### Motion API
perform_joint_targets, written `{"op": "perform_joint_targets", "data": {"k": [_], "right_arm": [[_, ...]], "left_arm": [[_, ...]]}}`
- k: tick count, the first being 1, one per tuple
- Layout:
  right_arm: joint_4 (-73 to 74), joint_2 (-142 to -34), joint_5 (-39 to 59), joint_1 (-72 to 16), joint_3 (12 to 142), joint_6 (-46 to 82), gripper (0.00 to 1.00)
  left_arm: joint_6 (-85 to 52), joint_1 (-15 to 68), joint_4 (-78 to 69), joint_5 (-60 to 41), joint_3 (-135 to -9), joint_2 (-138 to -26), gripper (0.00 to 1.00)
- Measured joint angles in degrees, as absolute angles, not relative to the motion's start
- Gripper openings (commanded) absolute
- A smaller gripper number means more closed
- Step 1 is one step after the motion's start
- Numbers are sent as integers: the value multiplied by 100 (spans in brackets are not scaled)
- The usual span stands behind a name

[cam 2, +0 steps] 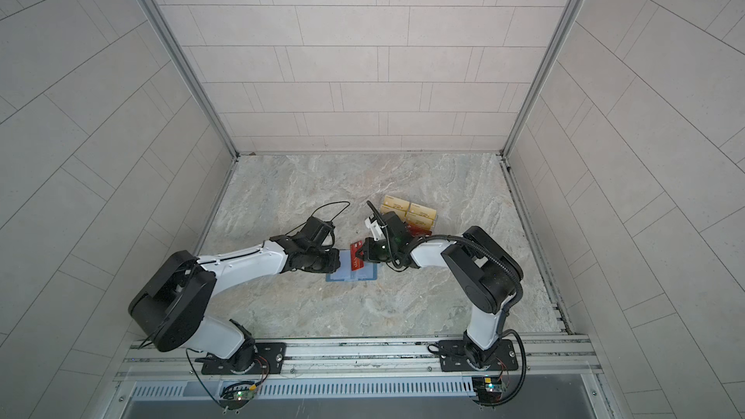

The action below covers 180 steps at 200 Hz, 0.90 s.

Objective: Put the credit cards into the card holder

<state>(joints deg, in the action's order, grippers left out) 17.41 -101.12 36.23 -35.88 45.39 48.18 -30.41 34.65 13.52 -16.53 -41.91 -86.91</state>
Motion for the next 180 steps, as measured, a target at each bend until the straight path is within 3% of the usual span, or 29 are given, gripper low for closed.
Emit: {"op": "perform_joint_targets", "data": {"k": [180], "right_arm": [[3041,-10147,3844,-3581,3970,5828,0]], "left_arm": [[-2950,3284,1278,-1695,-4014,-8691,12]]}}
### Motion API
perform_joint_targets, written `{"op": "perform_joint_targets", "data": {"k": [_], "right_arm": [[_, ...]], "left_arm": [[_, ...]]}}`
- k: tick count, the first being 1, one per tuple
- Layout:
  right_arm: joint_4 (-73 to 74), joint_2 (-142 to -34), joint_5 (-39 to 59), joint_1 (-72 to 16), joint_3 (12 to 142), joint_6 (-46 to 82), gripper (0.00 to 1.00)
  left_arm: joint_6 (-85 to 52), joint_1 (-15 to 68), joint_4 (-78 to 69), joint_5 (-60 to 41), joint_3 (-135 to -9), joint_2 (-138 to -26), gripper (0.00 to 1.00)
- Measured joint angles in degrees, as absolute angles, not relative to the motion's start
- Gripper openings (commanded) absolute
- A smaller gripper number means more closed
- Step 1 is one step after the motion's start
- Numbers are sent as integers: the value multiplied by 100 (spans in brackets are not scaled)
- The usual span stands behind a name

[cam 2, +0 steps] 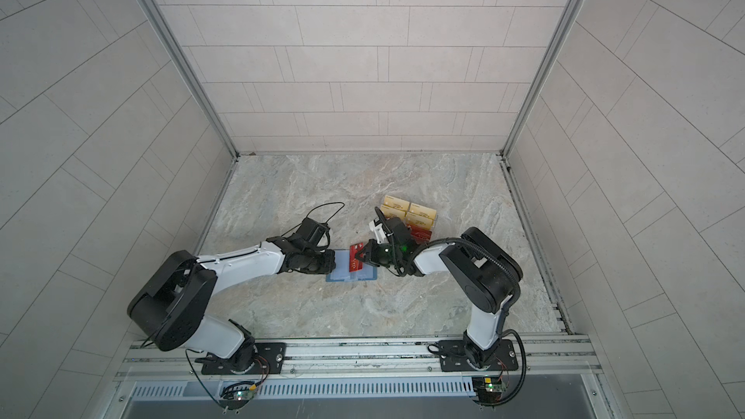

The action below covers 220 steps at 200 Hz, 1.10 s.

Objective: Put the credit cards into the card holder

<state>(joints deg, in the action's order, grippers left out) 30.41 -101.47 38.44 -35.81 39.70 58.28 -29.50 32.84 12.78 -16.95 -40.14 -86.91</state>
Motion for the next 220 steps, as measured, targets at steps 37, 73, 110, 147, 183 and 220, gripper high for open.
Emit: {"op": "perform_joint_targets", "data": {"k": [37,73,110,147,183,220], "right_arm": [[3068,-10156,3861,-3581,3959,5852,0],[2969,-10151,3857,-3518,3942,5784,0],[2860,-10151,3859,-3492,3935,5699,0],[2875,-10151,3885,-3492,3935,5701,0],[2936,-10154,3970,-3494,3935,5723,0],[2961,-10158,4007,-3509,3935,5730,0]], "left_arm": [[-2947,3258,1269,-1723,-4005,-8689,12],[-2947,3253,1249,-1741,-3981,-8672,12],[-2930,3253,1243,-1758,-3977,-8670,12],[-2926,3251,1238,-1769,-3975,-8670,12],[-2902,3249,1240,-1778,-3972,-8667,12],[-2899,3247,1240,-1780,-3972,-8667,12]]}}
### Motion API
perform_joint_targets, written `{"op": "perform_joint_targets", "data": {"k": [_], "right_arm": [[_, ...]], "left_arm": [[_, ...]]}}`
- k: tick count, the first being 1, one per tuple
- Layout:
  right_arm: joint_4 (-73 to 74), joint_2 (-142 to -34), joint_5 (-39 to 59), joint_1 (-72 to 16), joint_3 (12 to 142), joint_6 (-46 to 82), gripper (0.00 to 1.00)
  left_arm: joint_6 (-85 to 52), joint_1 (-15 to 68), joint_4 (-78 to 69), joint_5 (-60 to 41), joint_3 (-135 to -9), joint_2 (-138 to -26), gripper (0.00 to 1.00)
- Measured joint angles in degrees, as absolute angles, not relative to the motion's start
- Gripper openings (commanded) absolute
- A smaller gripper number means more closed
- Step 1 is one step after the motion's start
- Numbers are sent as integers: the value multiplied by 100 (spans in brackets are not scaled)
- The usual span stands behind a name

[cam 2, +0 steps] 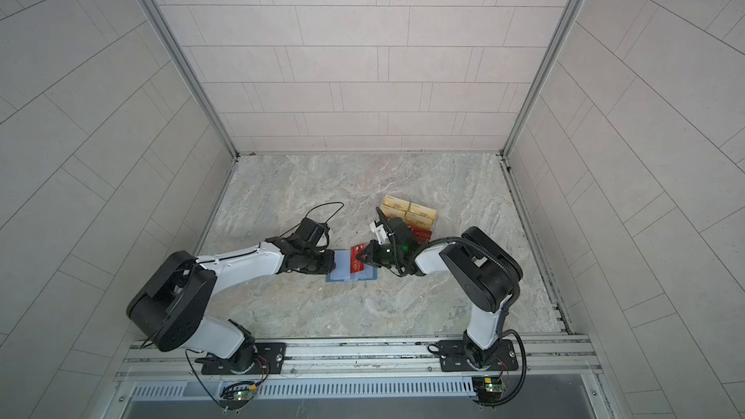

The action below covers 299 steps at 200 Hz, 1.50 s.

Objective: Put the credit cards into the card holder

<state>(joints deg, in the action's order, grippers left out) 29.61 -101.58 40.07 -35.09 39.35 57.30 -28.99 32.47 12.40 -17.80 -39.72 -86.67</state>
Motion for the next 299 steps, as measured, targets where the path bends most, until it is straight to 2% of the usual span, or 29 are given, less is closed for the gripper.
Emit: {"op": "perform_joint_targets", "data": {"k": [299], "right_arm": [[2891,-10204,3983,-3562,3920,5570,0]], "left_arm": [[-2884,3214,1280,-1800,-3948,-8628,12]]}}
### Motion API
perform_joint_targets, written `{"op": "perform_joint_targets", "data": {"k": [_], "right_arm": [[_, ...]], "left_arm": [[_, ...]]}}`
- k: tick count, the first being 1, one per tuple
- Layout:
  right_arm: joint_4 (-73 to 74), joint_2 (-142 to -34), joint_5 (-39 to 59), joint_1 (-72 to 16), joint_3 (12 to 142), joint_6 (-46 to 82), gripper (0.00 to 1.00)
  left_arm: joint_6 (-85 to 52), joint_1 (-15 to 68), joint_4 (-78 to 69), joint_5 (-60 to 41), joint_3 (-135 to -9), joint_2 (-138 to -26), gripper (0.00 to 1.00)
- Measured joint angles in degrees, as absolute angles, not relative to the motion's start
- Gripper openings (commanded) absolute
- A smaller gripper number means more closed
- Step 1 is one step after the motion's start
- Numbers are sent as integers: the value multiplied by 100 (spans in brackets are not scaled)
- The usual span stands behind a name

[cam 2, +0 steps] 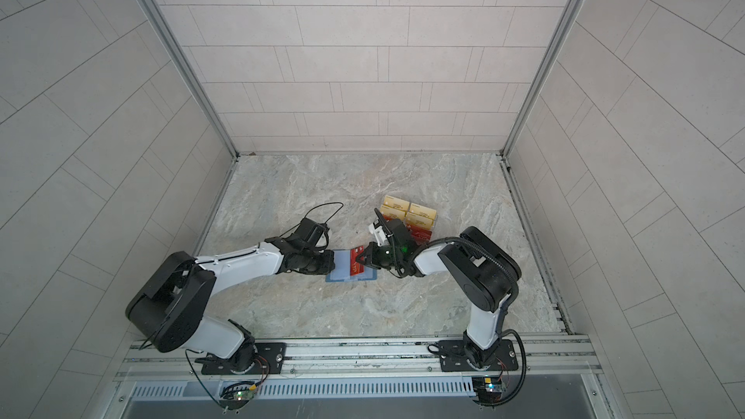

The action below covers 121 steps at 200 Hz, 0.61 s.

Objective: Put the credit cards into the card holder

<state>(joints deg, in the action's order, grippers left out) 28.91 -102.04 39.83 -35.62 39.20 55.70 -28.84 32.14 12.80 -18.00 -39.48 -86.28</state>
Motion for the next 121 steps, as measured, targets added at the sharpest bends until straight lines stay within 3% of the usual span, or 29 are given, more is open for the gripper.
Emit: {"op": "perform_joint_targets", "data": {"k": [121], "right_arm": [[3304,-10407,4082,-3562,3887,5795,0]], "left_arm": [[-2886,3188,1291,-1800,-3927,-8608,11]]}}
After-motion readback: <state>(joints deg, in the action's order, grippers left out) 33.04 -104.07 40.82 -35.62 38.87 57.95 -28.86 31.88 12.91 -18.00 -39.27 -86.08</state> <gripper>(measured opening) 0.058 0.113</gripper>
